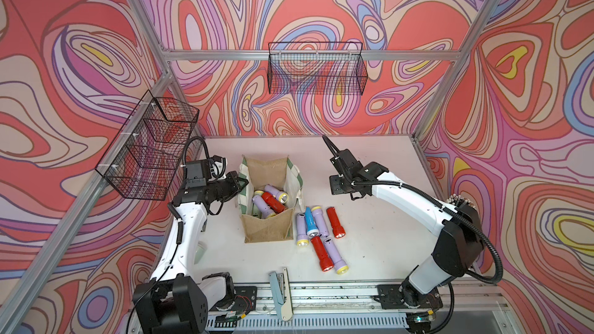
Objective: Put the flashlights into the tote bags
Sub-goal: Pick up the flashlight from the center of the board.
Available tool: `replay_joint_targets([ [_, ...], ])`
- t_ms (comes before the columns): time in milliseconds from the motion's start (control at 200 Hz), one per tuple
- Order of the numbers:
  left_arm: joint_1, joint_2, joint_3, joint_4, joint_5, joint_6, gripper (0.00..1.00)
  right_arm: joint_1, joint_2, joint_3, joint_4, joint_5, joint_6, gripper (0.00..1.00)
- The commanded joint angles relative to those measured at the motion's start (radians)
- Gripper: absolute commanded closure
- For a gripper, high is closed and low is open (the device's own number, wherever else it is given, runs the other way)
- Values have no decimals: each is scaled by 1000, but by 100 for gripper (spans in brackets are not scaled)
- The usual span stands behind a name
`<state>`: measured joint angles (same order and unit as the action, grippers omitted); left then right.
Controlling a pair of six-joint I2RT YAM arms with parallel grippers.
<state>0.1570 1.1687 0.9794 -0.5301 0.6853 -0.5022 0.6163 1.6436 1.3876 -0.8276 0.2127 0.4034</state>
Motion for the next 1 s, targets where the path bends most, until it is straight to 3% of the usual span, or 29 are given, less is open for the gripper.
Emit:
replay_joint_targets([
  [0,5,7,-8,19,24,1,100,-7,44,-21,-42,-77,39,32],
  [230,6,13,-5,21,24,-1,100,-7,69,-115,14,-190,84,29],
  [571,4,11,-8,19,16,-2,100,-5,104,-188,67,-253,98,27],
  [996,6,13,-5,15,15,-1,100,27,214,-177,56,-188,82,31],
])
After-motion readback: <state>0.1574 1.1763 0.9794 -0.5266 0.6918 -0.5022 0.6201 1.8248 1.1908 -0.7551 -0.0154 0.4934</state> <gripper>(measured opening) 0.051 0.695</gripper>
